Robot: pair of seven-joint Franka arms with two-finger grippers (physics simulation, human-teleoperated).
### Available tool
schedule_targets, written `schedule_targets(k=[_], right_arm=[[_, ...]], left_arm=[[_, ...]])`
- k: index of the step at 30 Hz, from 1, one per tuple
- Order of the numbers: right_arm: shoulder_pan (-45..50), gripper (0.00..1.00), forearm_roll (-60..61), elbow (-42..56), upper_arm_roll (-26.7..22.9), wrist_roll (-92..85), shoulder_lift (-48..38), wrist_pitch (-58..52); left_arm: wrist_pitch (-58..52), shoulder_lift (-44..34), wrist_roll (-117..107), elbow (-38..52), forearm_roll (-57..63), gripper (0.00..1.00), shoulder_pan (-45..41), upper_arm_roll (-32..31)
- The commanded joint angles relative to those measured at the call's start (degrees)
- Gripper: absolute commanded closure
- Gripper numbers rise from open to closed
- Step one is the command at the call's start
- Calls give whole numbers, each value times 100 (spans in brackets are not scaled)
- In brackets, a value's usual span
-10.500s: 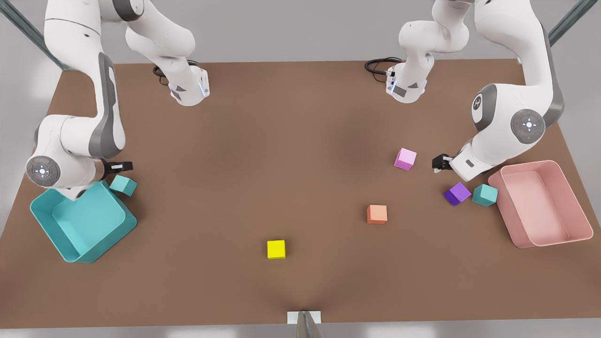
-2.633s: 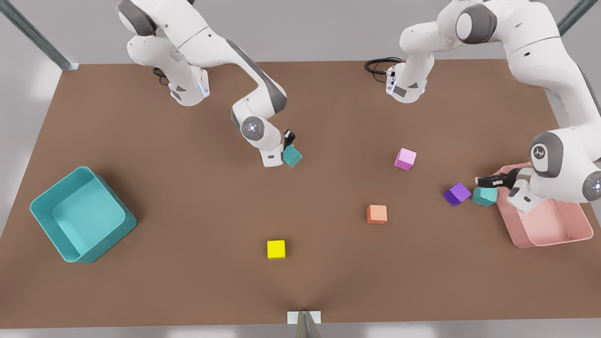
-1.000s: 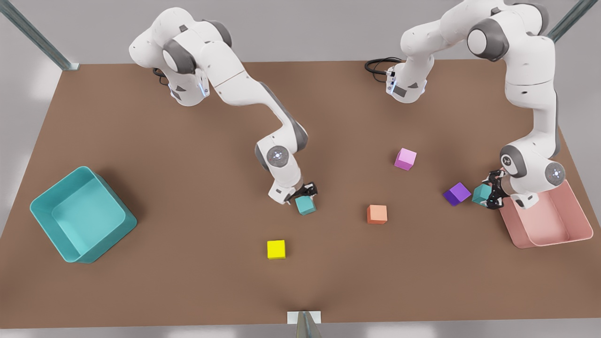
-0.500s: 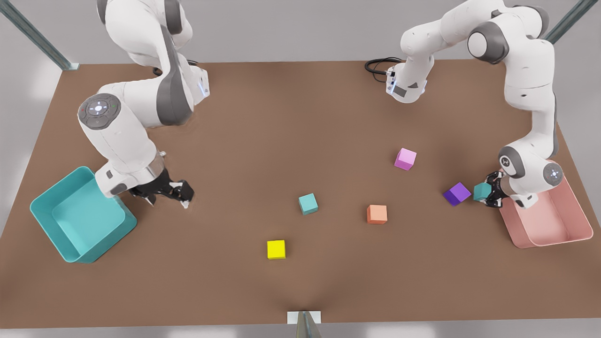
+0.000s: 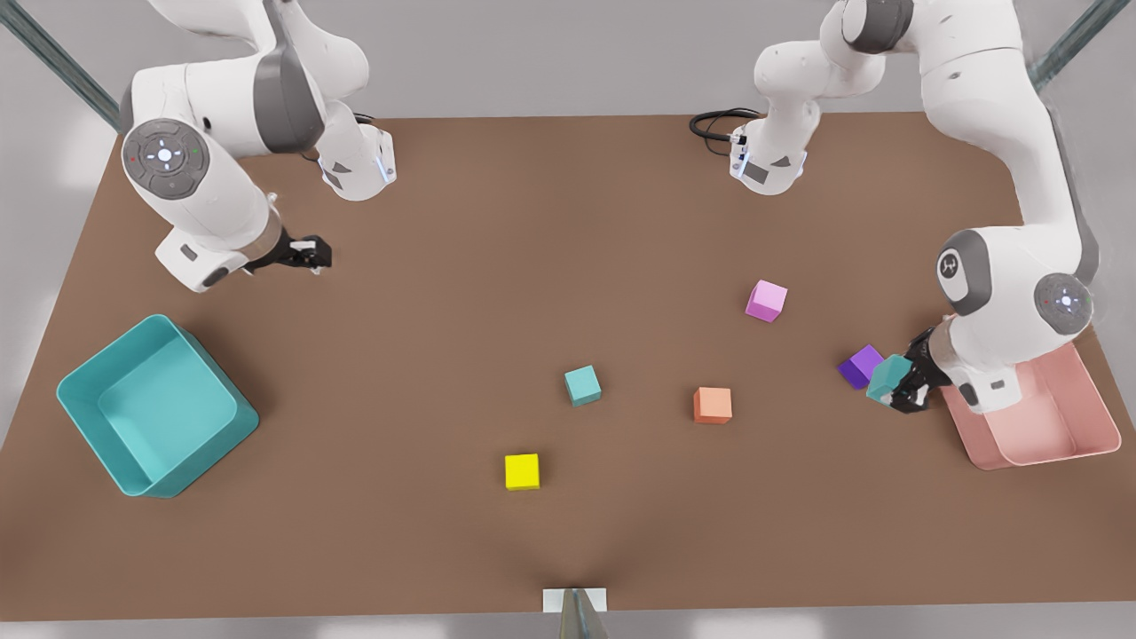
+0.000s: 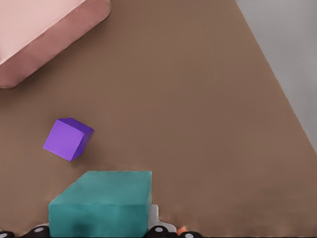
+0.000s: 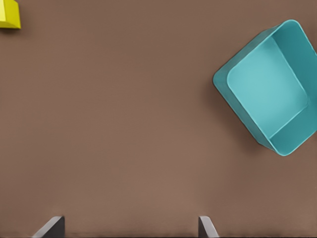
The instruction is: Stack the two blue cubes on top of each other
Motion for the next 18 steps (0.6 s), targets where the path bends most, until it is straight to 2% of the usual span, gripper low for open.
schedule_targets(k=[1,2,3,4,6,8,10,18], right_arm=[[83,0,-77,4,11,-291,-13,-339],[92,0,-69,12,29,-291,-22,-356],[101,0,-77,30,38,-282,-22,-391],[101,0,-77,30,38,-282,-22,-391],[92,0,-86,74,38,-273,-4,-383],[75,0,-86,74,11,-273,-4,-374],[57,0,-69,100,2,-299,-4,-374],[101,0,-77,127,38,-335,31,-374]], left_arm=[[-1654,624,-1304,929,-111,31,-645,-236],[-1637,1204,-1322,1623,-67,31,-863,-720],[-1278,1637,-1655,2003,-58,31,-1453,-730],[-644,1804,-2270,2003,-67,31,-1901,-730],[-134,2120,-2482,2003,47,31,-2306,-712],[323,2305,-2666,2003,100,31,-2402,-730],[323,2384,-2816,2003,100,31,-2737,-747],[1298,2665,-2939,2021,109,31,-2825,-747]])
